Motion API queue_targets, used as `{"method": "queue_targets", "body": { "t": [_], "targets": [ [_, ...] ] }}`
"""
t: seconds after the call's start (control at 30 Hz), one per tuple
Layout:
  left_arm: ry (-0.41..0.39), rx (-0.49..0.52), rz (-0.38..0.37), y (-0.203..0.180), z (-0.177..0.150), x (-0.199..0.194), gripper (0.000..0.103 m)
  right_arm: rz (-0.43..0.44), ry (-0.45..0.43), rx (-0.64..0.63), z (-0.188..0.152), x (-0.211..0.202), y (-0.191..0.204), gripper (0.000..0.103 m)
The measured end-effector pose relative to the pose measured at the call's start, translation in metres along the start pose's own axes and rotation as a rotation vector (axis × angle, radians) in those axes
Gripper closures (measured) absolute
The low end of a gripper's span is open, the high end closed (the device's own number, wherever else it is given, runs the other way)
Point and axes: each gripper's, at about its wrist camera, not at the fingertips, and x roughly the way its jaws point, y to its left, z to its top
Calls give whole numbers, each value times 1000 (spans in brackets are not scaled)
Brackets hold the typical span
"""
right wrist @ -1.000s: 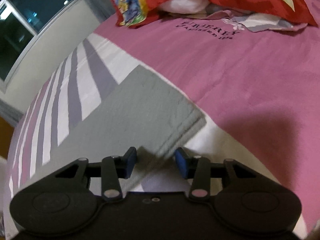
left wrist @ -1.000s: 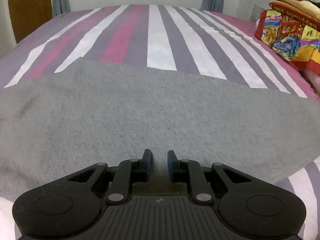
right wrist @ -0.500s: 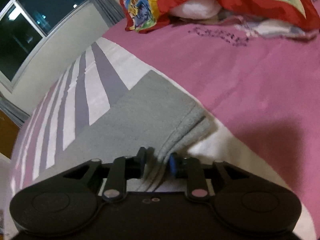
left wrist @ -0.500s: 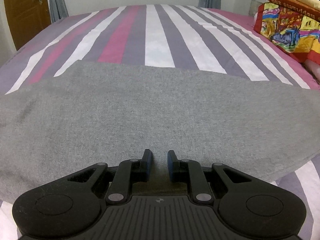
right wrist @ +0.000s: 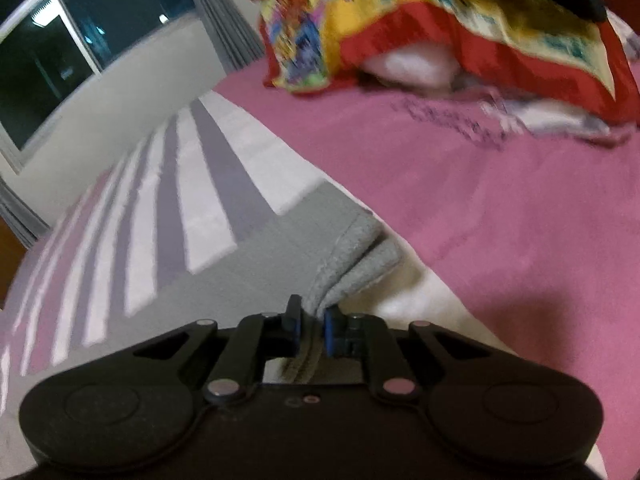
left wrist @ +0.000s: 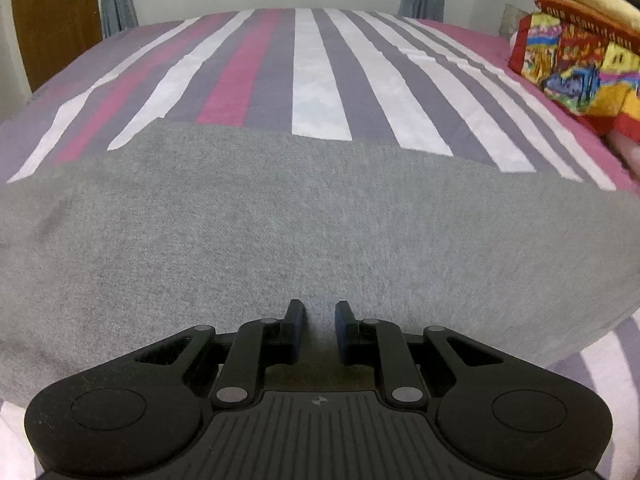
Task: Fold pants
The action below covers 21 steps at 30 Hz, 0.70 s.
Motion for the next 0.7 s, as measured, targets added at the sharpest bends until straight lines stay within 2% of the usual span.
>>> {"method": "queue_targets", "body": {
  "t": [0.17, 0.33, 0.47, 0.57, 0.63, 0.67, 0.7],
  "targets": [
    [-20, -34, -6, 15, 0, -10, 87, 93, -36, -86, 9, -11, 47, 93],
    [-41, -86, 3, 42, -2, -20, 87, 241, -35, -152, 6, -21, 112, 93],
    [-46, -146, 20, 69, -5, -25, 87, 398, 10, -263, -21, -26, 181, 93],
    [-47, -184, 36, 86, -9, -29, 87, 477, 98, -357, -57, -16, 223, 92],
    [-43, -213, 44, 97, -12, -30, 87, 491, 199, -397, -86, 2, 240, 85],
    [-36, -231, 45, 103, -14, -29, 87, 471, 262, -424, -102, 15, 245, 75],
    [-25, -251, 39, 108, -15, -28, 87, 443, 316, -445, -115, 26, 249, 60]
  ]
}}
